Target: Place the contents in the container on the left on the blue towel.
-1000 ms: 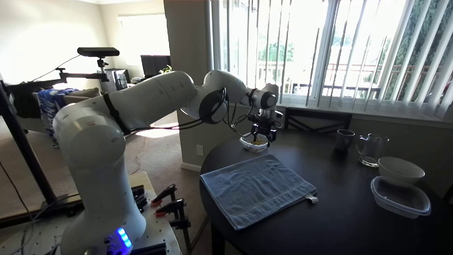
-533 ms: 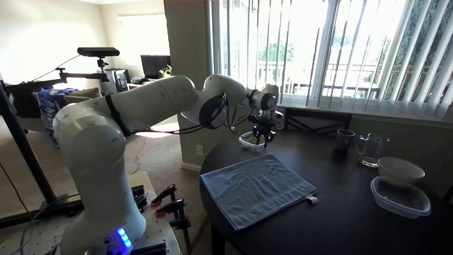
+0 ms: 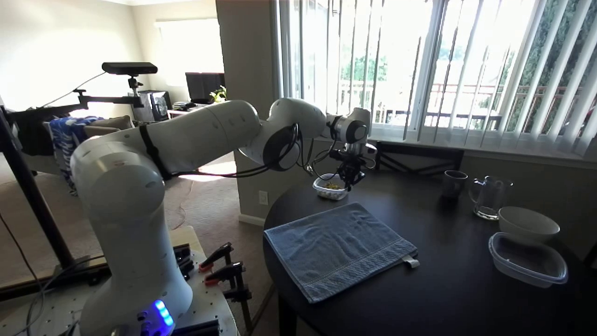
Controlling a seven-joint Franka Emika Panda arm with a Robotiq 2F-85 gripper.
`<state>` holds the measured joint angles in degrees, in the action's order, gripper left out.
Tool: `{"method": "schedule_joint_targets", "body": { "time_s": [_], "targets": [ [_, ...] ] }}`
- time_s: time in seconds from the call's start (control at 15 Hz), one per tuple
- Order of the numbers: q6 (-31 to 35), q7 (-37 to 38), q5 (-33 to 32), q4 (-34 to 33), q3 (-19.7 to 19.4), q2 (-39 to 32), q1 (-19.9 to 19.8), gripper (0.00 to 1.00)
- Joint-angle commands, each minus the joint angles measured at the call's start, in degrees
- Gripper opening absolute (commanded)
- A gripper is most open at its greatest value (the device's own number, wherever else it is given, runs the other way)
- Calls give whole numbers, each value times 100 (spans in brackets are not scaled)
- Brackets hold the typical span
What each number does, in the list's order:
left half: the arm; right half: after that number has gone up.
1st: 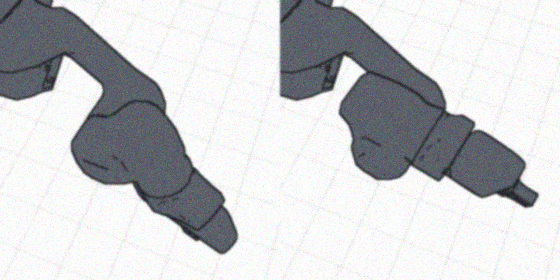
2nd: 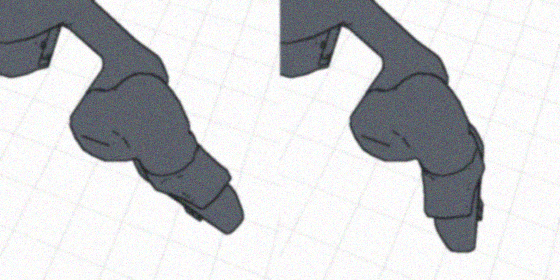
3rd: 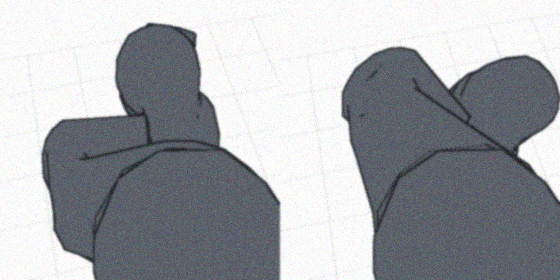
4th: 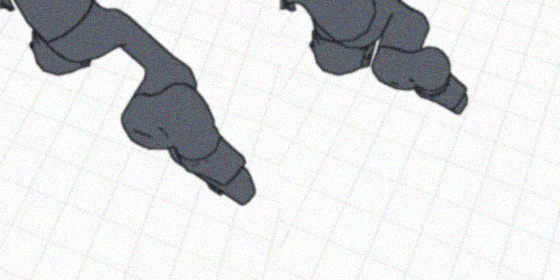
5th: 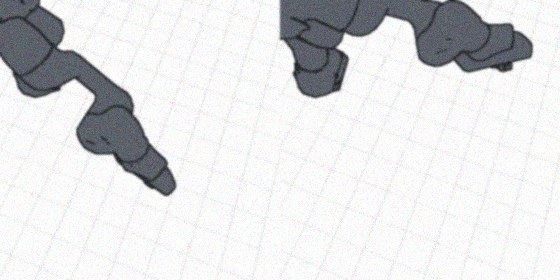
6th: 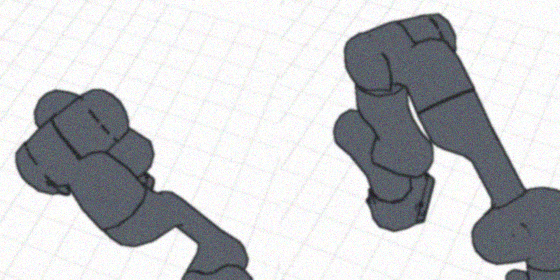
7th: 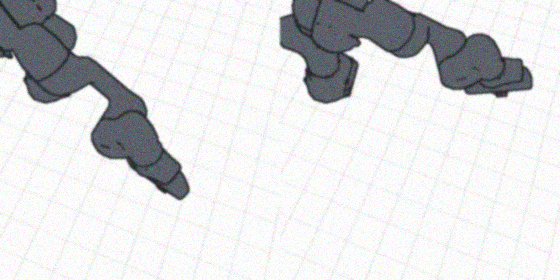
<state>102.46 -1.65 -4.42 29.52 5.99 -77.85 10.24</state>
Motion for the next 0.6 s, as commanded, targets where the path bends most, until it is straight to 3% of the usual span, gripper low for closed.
{"method": "schedule_joint_targets", "body": {
  "time_s": [0.0,0.07,0.13,0.27,0.33,0.53],
  "targets": [
    [-200,208,0,-96,-34,52,46,7],
    [-221,318,-54,-110,-93,76,91,6],
    [-523,574,-50,-688,-376,-190,263,6],
    [-904,1061,-241,-870,-707,-144,427,6],
    [-860,1296,-387,-410,-783,187,475,6],
    [-1415,1661,-725,-581,-1193,334,638,6]
  ]
}}
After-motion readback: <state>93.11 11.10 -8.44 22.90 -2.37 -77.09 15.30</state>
